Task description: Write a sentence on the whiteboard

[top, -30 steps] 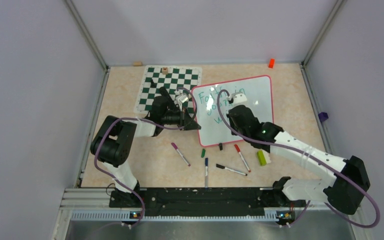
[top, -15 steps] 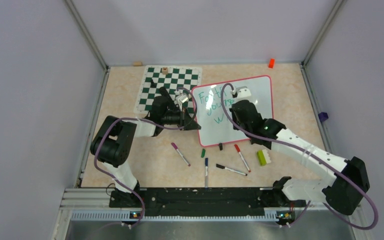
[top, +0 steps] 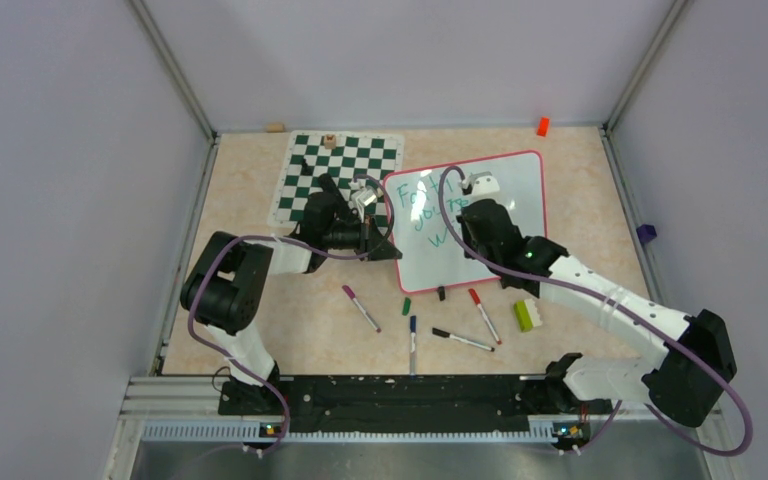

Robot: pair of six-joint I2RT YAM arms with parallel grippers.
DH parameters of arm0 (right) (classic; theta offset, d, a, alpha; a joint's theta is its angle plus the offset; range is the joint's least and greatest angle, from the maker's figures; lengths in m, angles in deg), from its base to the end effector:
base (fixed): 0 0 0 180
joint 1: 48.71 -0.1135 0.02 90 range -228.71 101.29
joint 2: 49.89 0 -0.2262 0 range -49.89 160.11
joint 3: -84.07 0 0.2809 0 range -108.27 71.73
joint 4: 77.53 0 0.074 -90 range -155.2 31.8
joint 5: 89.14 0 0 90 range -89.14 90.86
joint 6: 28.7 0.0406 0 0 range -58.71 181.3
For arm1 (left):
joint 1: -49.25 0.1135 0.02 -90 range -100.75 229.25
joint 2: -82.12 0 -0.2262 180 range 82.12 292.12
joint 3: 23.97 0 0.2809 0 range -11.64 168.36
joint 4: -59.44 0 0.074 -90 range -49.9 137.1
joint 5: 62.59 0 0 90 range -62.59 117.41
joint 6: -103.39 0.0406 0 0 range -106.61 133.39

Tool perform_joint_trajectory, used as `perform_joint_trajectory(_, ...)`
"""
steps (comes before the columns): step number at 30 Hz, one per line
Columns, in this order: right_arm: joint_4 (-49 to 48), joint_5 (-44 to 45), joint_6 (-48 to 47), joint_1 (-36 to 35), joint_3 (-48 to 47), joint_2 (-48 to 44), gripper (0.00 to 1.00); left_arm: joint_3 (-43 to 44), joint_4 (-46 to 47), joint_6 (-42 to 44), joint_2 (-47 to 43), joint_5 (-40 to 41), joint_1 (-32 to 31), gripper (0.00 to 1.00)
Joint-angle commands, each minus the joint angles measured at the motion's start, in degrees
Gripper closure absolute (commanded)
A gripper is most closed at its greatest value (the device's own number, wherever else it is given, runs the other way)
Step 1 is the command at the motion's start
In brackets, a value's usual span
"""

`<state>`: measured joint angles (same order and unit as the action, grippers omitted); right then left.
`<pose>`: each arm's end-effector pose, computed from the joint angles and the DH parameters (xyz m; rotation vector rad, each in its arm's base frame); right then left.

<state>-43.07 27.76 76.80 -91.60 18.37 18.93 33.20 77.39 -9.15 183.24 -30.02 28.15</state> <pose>0.2368 0.1949 0.2419 -0.2609 2.1307 0.0668 0.3161 -0.1586 0.0985 0.6575 2.0026 -1.4774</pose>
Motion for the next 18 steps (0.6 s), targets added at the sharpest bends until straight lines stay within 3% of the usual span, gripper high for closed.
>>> perform_joint_trajectory(1,-1.5,1.0,-0.1,0.6,-0.7,-0.1,1.00,-0.6,0.0,1.0,-1.8,0.8,-0.2,1.00)
perform_joint_trajectory(18,2.1,-1.3,2.6,0.6,2.9,-2.8,1.00,-0.5,0.0,0.9,-1.4,0.8,-0.2,1.00)
